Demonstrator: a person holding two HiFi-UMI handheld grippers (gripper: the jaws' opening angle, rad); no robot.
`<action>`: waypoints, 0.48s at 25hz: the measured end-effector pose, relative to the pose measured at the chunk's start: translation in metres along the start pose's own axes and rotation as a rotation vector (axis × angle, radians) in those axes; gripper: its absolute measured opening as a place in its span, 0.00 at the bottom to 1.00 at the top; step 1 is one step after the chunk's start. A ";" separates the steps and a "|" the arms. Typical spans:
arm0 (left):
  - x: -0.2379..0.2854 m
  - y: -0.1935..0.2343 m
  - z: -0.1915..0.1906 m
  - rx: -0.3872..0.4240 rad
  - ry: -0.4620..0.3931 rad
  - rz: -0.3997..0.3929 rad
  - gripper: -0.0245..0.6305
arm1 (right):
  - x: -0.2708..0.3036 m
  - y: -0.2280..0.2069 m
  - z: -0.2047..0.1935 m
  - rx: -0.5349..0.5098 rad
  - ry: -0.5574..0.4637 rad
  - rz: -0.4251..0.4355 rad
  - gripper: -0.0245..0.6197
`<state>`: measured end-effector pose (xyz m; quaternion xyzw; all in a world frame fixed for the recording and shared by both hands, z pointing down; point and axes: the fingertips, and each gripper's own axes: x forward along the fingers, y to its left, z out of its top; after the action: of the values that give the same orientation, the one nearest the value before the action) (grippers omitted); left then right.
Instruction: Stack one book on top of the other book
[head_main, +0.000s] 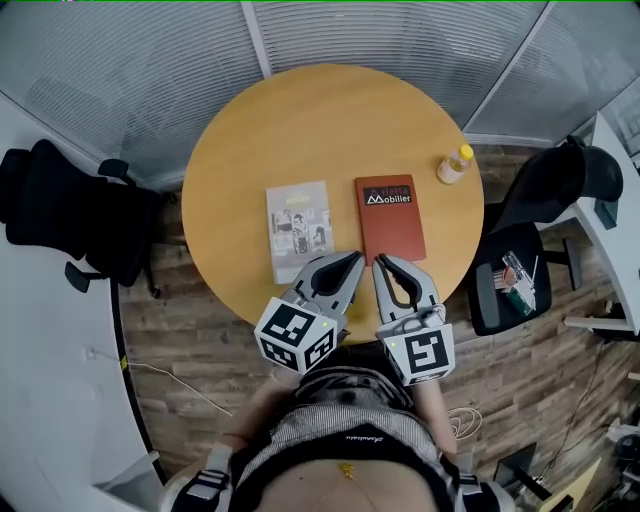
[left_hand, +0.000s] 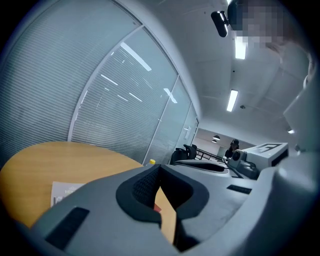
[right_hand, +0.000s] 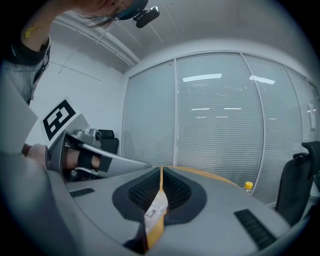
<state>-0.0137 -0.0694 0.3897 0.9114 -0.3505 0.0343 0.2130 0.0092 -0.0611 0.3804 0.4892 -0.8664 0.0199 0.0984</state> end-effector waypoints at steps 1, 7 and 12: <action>-0.001 0.001 -0.001 -0.001 0.003 -0.008 0.07 | 0.001 0.002 -0.001 0.005 0.004 -0.009 0.08; 0.007 0.005 -0.004 0.006 0.024 -0.024 0.07 | 0.003 -0.006 -0.006 0.025 0.014 -0.034 0.08; 0.026 0.000 0.001 0.002 0.003 0.016 0.07 | 0.001 -0.030 -0.008 0.017 0.018 0.003 0.08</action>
<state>0.0055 -0.0860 0.3939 0.9087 -0.3572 0.0377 0.2125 0.0355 -0.0766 0.3869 0.4883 -0.8661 0.0320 0.1019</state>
